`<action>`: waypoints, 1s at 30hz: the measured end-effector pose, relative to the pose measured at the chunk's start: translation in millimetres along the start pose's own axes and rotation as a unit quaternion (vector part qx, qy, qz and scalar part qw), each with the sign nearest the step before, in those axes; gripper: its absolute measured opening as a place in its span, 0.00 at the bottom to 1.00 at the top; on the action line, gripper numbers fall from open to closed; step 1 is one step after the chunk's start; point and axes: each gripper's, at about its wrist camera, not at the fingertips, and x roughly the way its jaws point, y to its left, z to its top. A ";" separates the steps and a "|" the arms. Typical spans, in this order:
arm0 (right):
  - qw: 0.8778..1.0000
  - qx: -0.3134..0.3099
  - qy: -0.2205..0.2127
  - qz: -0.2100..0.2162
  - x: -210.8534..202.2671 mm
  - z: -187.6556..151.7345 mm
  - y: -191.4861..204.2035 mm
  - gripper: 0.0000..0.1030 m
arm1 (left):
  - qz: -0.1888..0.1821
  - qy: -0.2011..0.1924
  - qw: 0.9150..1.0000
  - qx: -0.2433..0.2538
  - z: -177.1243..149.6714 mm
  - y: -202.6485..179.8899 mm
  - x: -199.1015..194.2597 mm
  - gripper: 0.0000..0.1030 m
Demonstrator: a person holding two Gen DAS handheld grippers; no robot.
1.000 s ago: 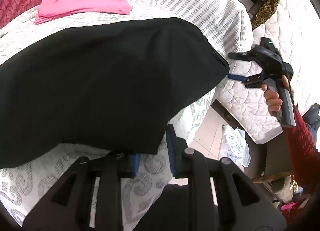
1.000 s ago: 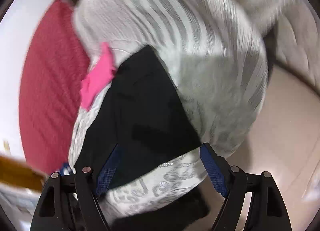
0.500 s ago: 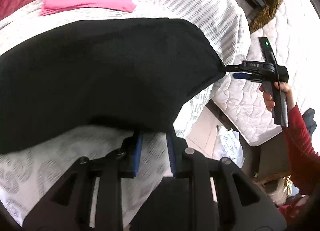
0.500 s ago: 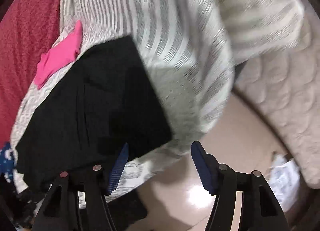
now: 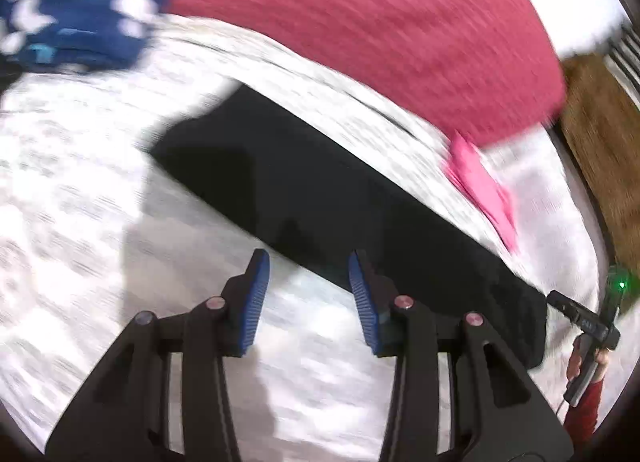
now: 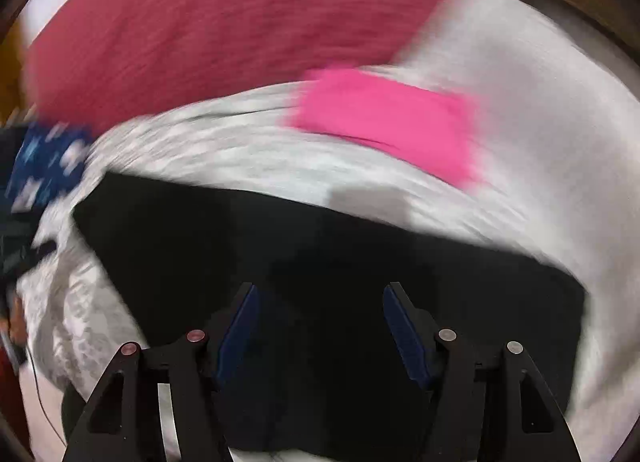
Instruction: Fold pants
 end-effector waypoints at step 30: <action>0.896 -0.375 0.076 0.224 255.6 145.0 370.8 0.07 | -0.051 0.026 0.996 0.074 57.0 72.9 62.3 0.49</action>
